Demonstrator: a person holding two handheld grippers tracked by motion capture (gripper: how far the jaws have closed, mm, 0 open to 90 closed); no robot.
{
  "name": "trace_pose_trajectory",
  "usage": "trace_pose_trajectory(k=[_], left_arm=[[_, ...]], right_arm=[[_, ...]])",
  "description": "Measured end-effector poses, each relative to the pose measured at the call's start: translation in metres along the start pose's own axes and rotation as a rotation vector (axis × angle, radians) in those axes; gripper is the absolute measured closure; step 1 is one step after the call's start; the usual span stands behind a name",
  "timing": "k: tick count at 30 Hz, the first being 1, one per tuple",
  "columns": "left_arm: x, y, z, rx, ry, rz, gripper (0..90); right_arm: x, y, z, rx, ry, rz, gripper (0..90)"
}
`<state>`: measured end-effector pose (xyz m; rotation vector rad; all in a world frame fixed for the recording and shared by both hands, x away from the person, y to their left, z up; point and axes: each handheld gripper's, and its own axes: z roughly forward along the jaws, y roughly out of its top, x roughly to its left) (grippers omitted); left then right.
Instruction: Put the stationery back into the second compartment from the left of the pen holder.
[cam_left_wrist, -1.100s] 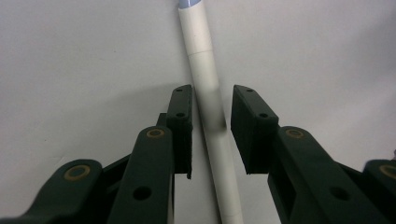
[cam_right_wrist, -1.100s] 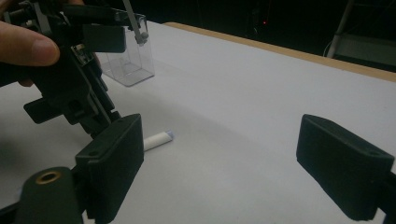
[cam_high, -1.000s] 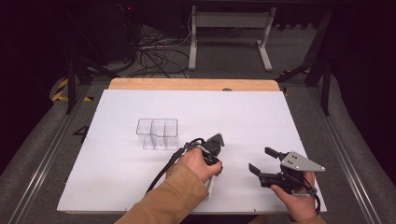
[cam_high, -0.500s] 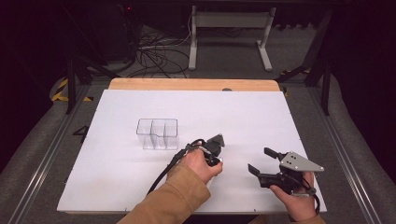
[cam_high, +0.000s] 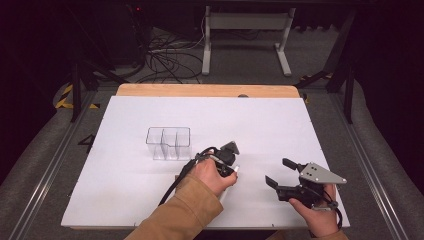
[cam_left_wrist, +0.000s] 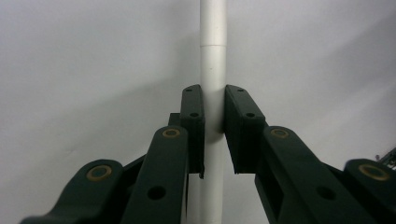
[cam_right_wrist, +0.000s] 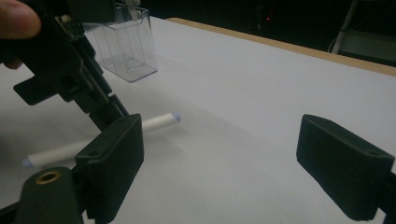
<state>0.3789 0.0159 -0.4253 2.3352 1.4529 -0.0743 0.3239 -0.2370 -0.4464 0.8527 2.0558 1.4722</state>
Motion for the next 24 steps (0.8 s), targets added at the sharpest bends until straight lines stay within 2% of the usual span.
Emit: trace_pose_trajectory(k=[1, 2, 3, 4, 6, 7, 17, 22, 24], left_arm=[[0.0, 0.0, 0.0, 0.0, 0.0, 0.0, 78.7], [0.002, -0.001, -0.006, -0.037, -0.004, 0.016, 78.7], [0.002, -0.001, -0.006, -0.037, -0.004, 0.016, 78.7], [0.004, -0.002, -0.013, -0.059, -0.023, 0.019, 78.7], [0.005, -0.002, -0.015, -0.069, -0.022, 0.023, 78.7], [0.006, -0.004, -0.02, -0.084, -0.035, 0.023, 78.7], [0.007, -0.006, -0.033, -0.127, -0.043, 0.04, 78.7], [0.008, -0.007, -0.041, -0.175, -0.048, 0.064, 78.7], [0.01, -0.008, -0.048, -0.219, -0.064, 0.09, 78.7]], right_arm=[[0.0, 0.0, 0.0, 0.001, 0.0, 0.0, 16.0], [0.0, 0.0, 0.0, 0.0, 0.002, -0.001, 16.0], [0.0, 0.0, 0.001, 0.001, 0.001, -0.001, 16.0], [0.0, 0.0, 0.001, 0.003, 0.003, -0.001, 16.0], [0.0, 0.0, 0.001, 0.002, 0.005, -0.001, 16.0], [0.0, -0.001, 0.001, 0.003, 0.004, 0.0, 16.0], [0.0, -0.001, 0.002, 0.006, 0.003, 0.004, 16.0], [0.0, -0.002, 0.002, 0.005, 0.003, 0.002, 15.8], [0.0, -0.002, 0.002, 0.006, 0.004, 0.004, 15.8]])
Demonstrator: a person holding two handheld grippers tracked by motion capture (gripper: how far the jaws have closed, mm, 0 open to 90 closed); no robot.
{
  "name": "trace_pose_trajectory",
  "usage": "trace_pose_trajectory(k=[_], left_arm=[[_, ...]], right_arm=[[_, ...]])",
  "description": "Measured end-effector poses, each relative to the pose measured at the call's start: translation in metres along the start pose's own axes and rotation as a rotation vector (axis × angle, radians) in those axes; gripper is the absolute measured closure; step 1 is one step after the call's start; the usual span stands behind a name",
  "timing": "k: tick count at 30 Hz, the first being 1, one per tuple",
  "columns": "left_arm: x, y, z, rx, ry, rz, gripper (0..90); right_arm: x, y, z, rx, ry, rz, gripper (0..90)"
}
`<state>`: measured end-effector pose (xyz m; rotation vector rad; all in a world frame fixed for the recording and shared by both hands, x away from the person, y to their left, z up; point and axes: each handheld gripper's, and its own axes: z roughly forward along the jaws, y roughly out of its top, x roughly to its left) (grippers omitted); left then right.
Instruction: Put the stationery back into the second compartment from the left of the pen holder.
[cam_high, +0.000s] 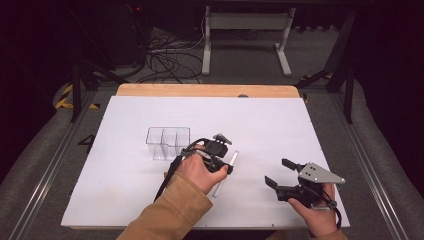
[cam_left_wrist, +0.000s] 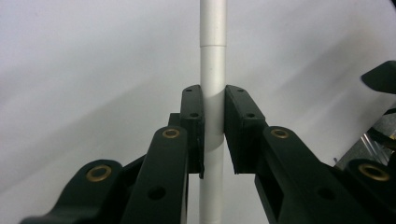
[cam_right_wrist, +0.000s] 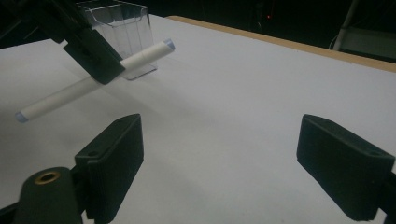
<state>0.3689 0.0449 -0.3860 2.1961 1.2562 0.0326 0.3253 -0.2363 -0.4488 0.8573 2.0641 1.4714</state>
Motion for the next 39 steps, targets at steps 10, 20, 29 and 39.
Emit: trace_pose_trajectory(k=[10, 20, 29, 39], left_arm=[[0.015, -0.004, -0.022, -0.168, -0.026, 0.073, 78.7], [0.026, -0.009, -0.038, -0.309, -0.066, 0.124, 78.7], [0.036, -0.013, -0.046, -0.403, -0.1, 0.164, 78.8], [0.046, -0.018, -0.057, -0.49, -0.126, 0.196, 78.8]], right_arm=[[0.0, 0.0, 0.001, 0.001, -0.002, -0.002, 15.4], [0.001, 0.0, 0.001, -0.001, -0.002, -0.003, 15.2], [0.001, -0.001, 0.002, 0.004, 0.0, -0.003, 14.9], [0.001, -0.001, 0.002, 0.005, 0.0, -0.007, 14.9]])
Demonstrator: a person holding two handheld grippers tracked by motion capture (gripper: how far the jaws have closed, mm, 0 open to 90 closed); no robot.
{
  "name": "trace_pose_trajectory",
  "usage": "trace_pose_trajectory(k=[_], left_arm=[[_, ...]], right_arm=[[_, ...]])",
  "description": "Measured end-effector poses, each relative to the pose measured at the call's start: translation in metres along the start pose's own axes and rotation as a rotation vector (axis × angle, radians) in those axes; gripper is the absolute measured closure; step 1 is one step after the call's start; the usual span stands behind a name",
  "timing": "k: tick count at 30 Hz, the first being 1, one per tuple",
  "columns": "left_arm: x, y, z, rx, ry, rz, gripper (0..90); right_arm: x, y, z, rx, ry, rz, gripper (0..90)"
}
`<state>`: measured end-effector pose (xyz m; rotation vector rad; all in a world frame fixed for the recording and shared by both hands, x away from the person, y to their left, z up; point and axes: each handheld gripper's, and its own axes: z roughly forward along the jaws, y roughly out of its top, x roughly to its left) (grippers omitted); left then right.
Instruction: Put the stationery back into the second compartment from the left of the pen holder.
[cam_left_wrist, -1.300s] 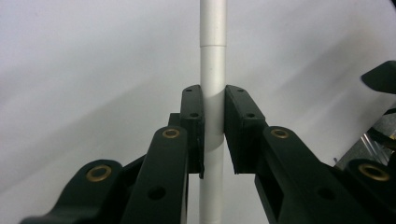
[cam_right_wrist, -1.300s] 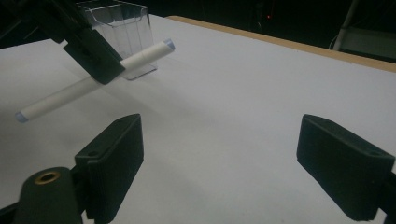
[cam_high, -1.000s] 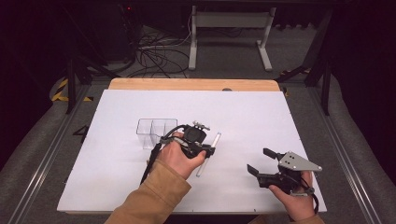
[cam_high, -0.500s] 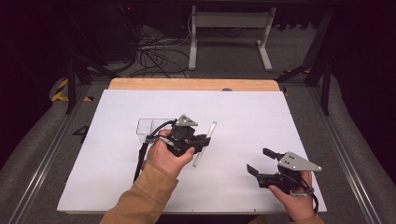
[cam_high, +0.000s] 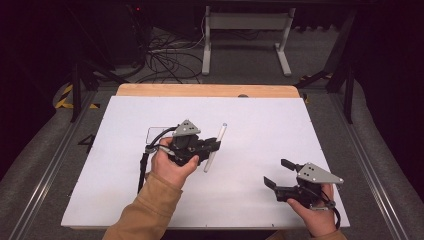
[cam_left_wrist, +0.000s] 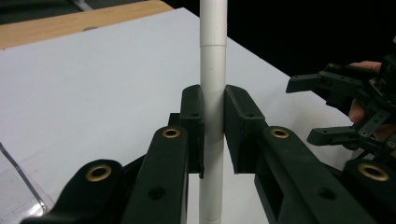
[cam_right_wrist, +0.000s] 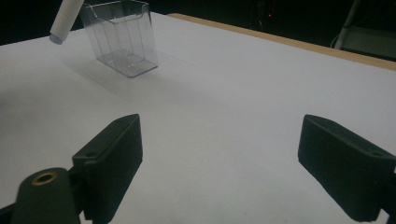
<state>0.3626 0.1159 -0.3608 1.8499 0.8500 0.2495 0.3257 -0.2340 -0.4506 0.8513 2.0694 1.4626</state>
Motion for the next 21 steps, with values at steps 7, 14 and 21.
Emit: trace_pose_trajectory(k=[7, 14, 21], left_arm=[[0.011, 0.001, -0.01, -0.047, 0.006, 0.025, 78.8], [0.026, 0.002, -0.022, -0.089, 0.016, 0.015, 78.8], [0.04, 0.001, -0.032, -0.118, 0.036, 0.022, 78.8]], right_arm=[[0.0, 0.0, 0.0, 0.0, -0.002, 0.0, 14.9], [0.0, 0.0, 0.0, -0.002, -0.002, -0.001, 14.9], [0.0, 0.0, 0.001, -0.002, 0.0, 0.0, 14.9]])
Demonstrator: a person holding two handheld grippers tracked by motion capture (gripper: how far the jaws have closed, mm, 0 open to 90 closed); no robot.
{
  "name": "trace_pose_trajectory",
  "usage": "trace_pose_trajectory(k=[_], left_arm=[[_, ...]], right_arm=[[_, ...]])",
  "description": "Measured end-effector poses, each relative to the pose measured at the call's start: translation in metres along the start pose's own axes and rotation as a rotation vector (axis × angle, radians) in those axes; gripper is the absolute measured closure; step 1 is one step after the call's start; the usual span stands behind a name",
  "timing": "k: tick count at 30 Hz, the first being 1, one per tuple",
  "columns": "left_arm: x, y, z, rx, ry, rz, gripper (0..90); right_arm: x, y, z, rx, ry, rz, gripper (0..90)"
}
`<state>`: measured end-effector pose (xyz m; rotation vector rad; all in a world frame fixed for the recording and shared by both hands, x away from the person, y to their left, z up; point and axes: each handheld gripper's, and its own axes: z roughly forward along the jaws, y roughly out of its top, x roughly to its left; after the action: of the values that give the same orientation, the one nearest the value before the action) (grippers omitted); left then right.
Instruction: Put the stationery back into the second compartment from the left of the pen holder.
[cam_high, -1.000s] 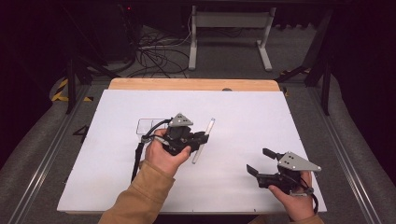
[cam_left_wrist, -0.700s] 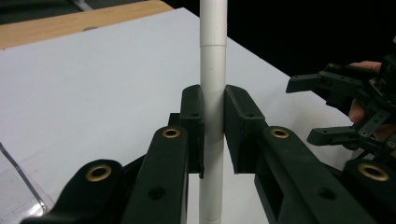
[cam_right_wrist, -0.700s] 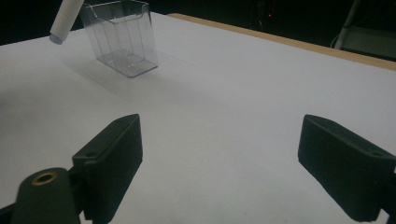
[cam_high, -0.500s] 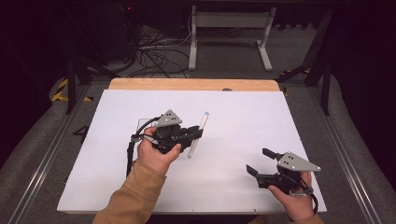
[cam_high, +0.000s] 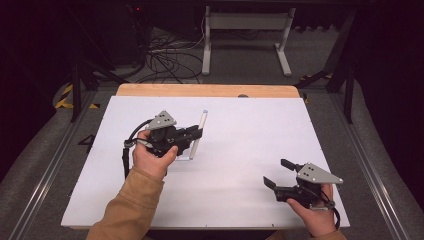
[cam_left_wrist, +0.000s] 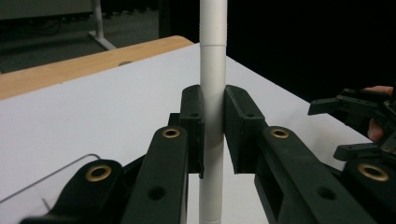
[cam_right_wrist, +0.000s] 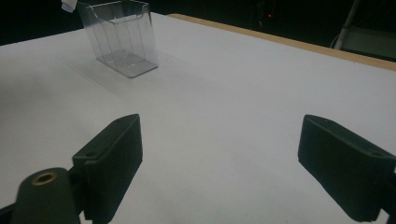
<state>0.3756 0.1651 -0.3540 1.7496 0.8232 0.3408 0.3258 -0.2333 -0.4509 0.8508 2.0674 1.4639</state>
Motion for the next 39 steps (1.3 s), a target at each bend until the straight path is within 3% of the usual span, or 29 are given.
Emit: trace_pose_trajectory(k=[16, 29, 39], left_arm=[[0.038, -0.001, -0.02, -0.06, 0.067, 0.025, 78.7], [0.062, -0.005, -0.02, -0.108, 0.088, 0.055, 78.7], [0.077, -0.012, -0.018, -0.129, 0.108, 0.044, 78.8]], right_arm=[[0.0, 0.0, 0.001, 0.001, 0.004, 0.005, 14.8], [0.0, -0.001, 0.001, 0.005, 0.002, 0.003, 14.5], [0.0, -0.001, 0.001, 0.006, 0.001, 0.001, 14.5]])
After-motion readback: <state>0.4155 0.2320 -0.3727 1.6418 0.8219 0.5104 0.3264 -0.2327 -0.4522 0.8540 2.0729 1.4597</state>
